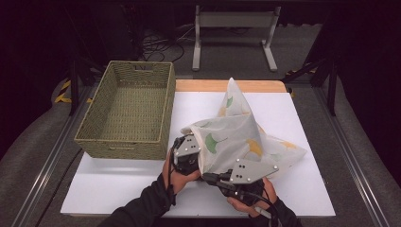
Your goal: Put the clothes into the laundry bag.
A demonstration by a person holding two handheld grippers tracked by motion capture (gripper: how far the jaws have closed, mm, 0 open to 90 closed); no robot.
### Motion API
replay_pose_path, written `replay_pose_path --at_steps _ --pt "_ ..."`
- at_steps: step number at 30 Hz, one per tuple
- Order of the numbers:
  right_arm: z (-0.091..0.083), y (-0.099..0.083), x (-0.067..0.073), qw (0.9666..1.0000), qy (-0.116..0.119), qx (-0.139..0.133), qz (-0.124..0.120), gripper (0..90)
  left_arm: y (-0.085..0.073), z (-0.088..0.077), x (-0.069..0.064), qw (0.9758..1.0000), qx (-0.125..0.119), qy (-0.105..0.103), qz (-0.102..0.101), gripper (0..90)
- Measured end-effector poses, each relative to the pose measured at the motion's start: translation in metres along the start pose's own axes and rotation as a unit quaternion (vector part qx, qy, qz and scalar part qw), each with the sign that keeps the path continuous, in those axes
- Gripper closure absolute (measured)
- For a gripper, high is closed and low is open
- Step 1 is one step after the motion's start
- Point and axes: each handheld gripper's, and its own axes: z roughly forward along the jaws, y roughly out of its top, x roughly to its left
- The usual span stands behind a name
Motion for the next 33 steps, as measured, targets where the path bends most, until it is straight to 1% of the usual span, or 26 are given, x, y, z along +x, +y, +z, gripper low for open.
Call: replay_pose_path --at_steps 1,2,3,4,5,6,7,8,9,10,11,12,13,14,16,17,18,19,22,24,26,27,29,30,31,33 --pt "-0.004 -0.003 0.000 1.0000 -0.003 0.003 0.000 90.0 -0.001 0.005 0.006 0.9998 -0.003 0.011 -0.016 74.3" --pt "-0.007 -0.006 0.000 1.0000 -0.003 0.005 0.002 90.0 -0.003 0.010 0.012 0.9990 -0.008 0.013 -0.043 74.1" --pt "-0.009 -0.011 -0.001 0.9999 -0.004 0.006 0.007 90.0 -0.005 0.013 0.018 0.9988 -0.004 0.023 -0.043 73.9" --pt "-0.011 -0.016 -0.003 0.9999 -0.004 0.012 0.011 90.0 -0.007 0.017 0.023 0.9980 -0.005 0.034 -0.054 73.8" --pt "-0.012 -0.024 -0.005 0.9996 -0.005 0.022 0.018 90.0 -0.009 0.020 0.027 0.9969 -0.006 0.037 -0.069 73.4" --pt "-0.013 -0.031 -0.007 0.9992 -0.006 0.028 0.026 90.0 -0.010 0.023 0.031 0.9968 0.000 0.044 -0.067 73.0" --pt "-0.013 -0.031 -0.007 0.9992 -0.006 0.028 0.026 90.0 -0.010 0.023 0.031 0.9968 0.000 0.044 -0.067 72.2" --pt "-0.017 -0.046 -0.011 0.9978 -0.023 0.054 0.032 90.0 -0.011 0.022 0.032 0.9972 0.006 0.055 -0.051 70.0" --pt "-0.017 -0.046 -0.011 0.9978 -0.023 0.054 0.032 90.0 -0.012 0.020 0.032 0.9973 0.003 0.051 -0.052 70.0" --pt "-0.022 -0.054 -0.015 0.9965 -0.037 0.065 0.038 90.0 -0.014 0.015 0.030 0.9977 0.019 0.055 -0.036 64.6" --pt "-0.022 -0.054 -0.015 0.9965 -0.037 0.065 0.038 90.0 -0.014 0.015 0.030 0.9977 0.019 0.055 -0.036 61.8" --pt "-0.025 -0.058 -0.016 0.9962 -0.039 0.065 0.044 90.0 -0.015 0.011 0.028 0.9978 0.028 0.055 -0.027 61.8" --pt "-0.028 -0.062 -0.018 0.9956 -0.043 0.067 0.050 90.0 -0.016 0.006 0.029 0.9982 0.038 0.043 -0.018 55.4" --pt "-0.032 -0.068 -0.021 0.9942 -0.057 0.072 0.056 90.0 -0.018 0.000 0.028 0.9983 0.047 0.027 -0.020 42.1" --pt "-0.034 -0.071 -0.022 0.9938 -0.058 0.073 0.060 90.0 -0.024 -0.013 0.026 0.9975 0.068 0.007 -0.017 39.2" --pt "-0.038 -0.075 -0.023 0.9931 -0.065 0.077 0.061 90.0 -0.030 -0.026 0.020 0.9958 0.091 -0.008 -0.001 33.3" --pt "-0.040 -0.076 -0.024 0.9928 -0.067 0.077 0.062 90.0 -0.030 -0.026 0.020 0.9958 0.091 -0.008 -0.001 32.4" --pt "-0.040 -0.076 -0.024 0.9928 -0.067 0.077 0.062 90.0 -0.033 -0.032 0.016 0.9944 0.103 -0.015 0.021 32.4" --pt "-0.046 -0.080 -0.024 0.9921 -0.074 0.080 0.063 90.0 -0.040 -0.051 -0.001 0.9877 0.132 -0.025 0.080 32.5" --pt "-0.049 -0.082 -0.024 0.9917 -0.079 0.078 0.065 90.0 -0.042 -0.058 -0.007 0.9864 0.136 -0.051 0.077 32.1" --pt "-0.053 -0.082 -0.024 0.9914 -0.085 0.075 0.067 90.0 -0.047 -0.065 -0.012 0.9835 0.144 -0.084 0.071 30.4" --pt "-0.053 -0.082 -0.024 0.9914 -0.085 0.075 0.067 90.0 -0.047 -0.065 -0.012 0.9835 0.144 -0.084 0.071 27.7" --pt "-0.057 -0.082 -0.025 0.9909 -0.093 0.069 0.068 90.0 -0.051 -0.074 -0.016 0.9824 0.147 -0.092 0.069 28.4" --pt "-0.057 -0.082 -0.026 0.9910 -0.093 0.064 0.072 90.0 -0.054 -0.079 -0.017 0.9824 0.146 -0.099 0.063 29.3" --pt "-0.057 -0.082 -0.026 0.9912 -0.093 0.059 0.074 90.0 -0.056 -0.084 -0.018 0.9840 0.143 -0.081 0.069 29.3" --pt "-0.055 -0.082 -0.025 0.9915 -0.092 0.063 0.068 90.0 -0.059 -0.090 -0.017 0.9864 0.141 -0.052 0.066 27.3"
